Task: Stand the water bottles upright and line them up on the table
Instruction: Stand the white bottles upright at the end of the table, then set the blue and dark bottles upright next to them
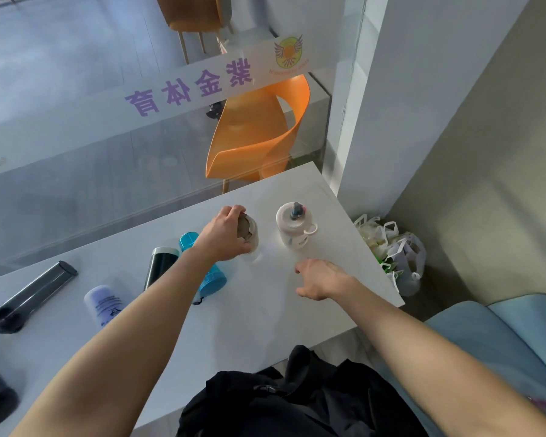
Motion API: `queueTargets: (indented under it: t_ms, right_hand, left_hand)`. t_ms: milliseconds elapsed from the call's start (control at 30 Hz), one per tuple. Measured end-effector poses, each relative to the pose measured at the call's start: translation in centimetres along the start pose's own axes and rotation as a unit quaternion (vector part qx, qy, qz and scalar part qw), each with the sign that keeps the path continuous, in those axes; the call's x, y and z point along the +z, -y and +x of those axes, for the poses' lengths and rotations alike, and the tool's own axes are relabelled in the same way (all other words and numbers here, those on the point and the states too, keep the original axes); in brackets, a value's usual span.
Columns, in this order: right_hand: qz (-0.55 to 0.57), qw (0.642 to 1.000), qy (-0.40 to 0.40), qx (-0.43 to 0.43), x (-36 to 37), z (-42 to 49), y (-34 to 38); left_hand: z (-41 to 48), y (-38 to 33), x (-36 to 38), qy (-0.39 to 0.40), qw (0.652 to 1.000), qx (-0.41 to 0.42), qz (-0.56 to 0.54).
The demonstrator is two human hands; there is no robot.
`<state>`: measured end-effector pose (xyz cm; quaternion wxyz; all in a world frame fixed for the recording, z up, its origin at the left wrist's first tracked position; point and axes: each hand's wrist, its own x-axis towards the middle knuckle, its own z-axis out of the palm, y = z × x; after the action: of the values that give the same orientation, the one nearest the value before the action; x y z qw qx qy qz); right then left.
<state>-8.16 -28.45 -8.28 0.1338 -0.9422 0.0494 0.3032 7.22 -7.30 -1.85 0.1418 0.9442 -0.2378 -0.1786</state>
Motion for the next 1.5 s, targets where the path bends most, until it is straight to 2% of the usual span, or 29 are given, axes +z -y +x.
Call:
queueTargets:
  t_ms: [100,200,333,433,600,833,933,1033,1133,1200,1500]
  right_hand:
    - [-0.006,1.000,-0.004,-0.005,-0.1,0.1,1.2]
    - [-0.017,0.999,-0.012,-0.026,-0.1,0.5,3.8]
    - [-0.016,0.998,-0.034,-0.052,0.9,2.0,9.6]
    - [0.024,0.995,-0.082,-0.042,2.0,3.0,14.6]
    - [0.093,0.984,-0.149,0.024,3.6,5.1,21.1]
    - [0.138,0.971,-0.165,0.102,4.7,8.1,23.7]
    - [0.195,0.953,-0.201,0.119,4.8,6.7,23.7]
    - [0.240,0.924,-0.282,0.096,4.1,4.6,23.7]
    - [0.219,0.906,-0.358,0.048,2.4,3.4,23.9]
    - [0.186,0.906,-0.379,0.028,1.2,3.2,24.2]
    - [0.134,0.943,-0.296,0.068,-1.0,3.1,24.9]
  left_hand:
    - [-0.5,0.6,-0.7,0.023,1.000,0.005,-0.019]
    - [-1.9,2.0,-1.6,0.003,0.999,-0.015,-0.029]
    - [-5.5,7.0,-1.9,-0.053,0.993,-0.105,-0.020]
    - [-8.8,12.4,-1.0,-0.071,0.979,-0.189,-0.018]
    - [-13.1,18.7,2.0,0.001,0.963,-0.261,0.061]
    - [-14.2,20.8,5.2,0.052,0.966,-0.246,0.062]
    - [-14.4,20.8,5.5,0.057,0.968,-0.242,0.035]
    - [-14.5,20.9,5.2,0.061,0.970,-0.237,0.013]
    - [-14.5,21.1,5.1,0.065,0.972,-0.228,0.004]
    - [-14.4,21.2,5.2,0.068,0.973,-0.222,0.004]
    - [-14.2,21.2,5.3,0.071,0.977,-0.202,0.007]
